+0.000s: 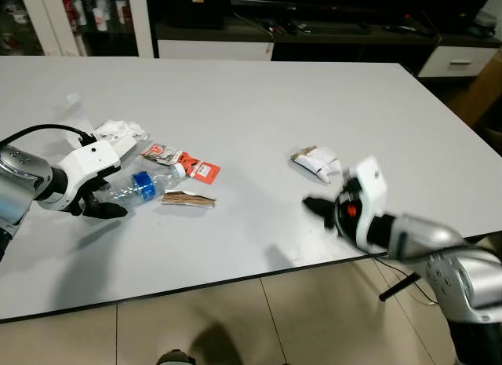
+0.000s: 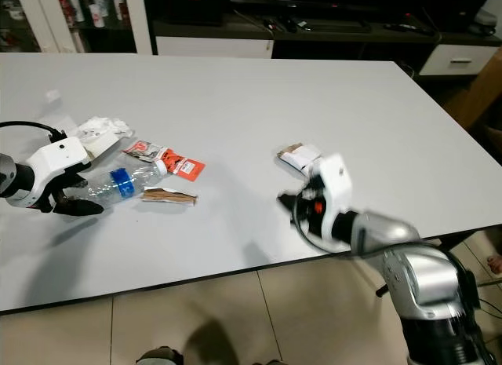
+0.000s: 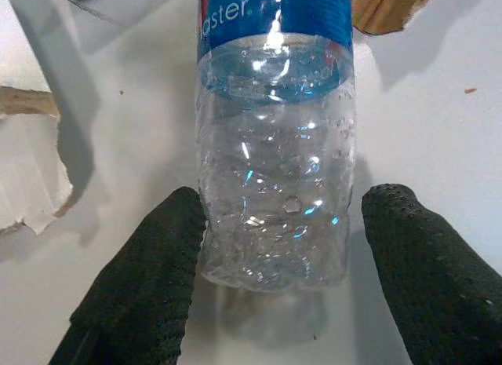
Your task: Picking trash to rubbish bin
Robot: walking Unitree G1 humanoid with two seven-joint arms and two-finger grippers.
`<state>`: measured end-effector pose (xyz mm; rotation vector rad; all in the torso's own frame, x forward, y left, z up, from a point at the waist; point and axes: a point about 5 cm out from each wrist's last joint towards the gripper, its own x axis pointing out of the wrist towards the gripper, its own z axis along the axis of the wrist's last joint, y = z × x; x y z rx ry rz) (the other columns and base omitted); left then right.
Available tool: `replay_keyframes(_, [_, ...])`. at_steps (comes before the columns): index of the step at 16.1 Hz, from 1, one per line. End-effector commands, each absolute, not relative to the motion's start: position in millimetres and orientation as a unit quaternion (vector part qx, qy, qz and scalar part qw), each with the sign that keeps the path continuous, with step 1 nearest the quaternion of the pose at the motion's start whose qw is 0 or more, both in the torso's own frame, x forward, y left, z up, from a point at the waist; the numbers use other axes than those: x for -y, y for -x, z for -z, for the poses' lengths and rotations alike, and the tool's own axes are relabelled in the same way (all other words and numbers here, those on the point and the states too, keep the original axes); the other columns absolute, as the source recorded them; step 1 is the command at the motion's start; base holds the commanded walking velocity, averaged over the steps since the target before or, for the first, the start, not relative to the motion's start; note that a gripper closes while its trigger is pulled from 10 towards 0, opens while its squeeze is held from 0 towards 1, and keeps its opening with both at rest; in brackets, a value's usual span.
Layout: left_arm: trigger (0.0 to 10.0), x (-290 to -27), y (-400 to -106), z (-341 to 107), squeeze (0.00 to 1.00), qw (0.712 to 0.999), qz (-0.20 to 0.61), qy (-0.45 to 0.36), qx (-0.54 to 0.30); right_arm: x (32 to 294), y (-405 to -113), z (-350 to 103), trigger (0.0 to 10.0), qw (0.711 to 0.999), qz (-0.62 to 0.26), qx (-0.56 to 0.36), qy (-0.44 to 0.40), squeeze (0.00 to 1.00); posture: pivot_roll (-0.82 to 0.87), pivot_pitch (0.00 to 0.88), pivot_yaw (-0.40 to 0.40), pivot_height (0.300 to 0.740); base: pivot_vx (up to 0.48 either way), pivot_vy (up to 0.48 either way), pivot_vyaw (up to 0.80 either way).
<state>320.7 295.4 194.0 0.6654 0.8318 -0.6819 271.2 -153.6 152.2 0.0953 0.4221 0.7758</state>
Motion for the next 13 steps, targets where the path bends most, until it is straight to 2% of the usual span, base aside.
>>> replay_keyframes(1, [0.0,-290,-325,-201,0.00,0.807,0.334,-0.311,-0.374,152,-265,-157,10.0,0.893,-0.400,-0.200,-0.049,0.00,0.02,0.044,-0.103,0.740,0.000,0.000,0.00])
replay_keyframes(4, [0.0,-290,-326,-202,0.00,0.808,0.336,-0.307,-0.374,150,-259,-153,10.0,0.885,-0.416,-0.201,-0.054,0.00,0.03,0.042,-0.096,0.740,0.000,0.000,0.00])
replay_keyframes(9, [0.0,-287,-326,-204,0.00,0.809,0.348,-0.288,-0.375,148,-251,-144,10.0,0.896,-0.393,-0.190,-0.080,0.00,0.03,0.026,-0.024,0.740,0.000,0.000,0.00])
replay_keyframes(13, [0.0,-284,-326,-199,0.00,0.810,0.353,-0.276,-0.377,151,-250,-139,10.0,0.903,-0.378,-0.186,-0.085,0.00,0.04,0.001,-0.003,0.740,0.000,0.000,0.00])
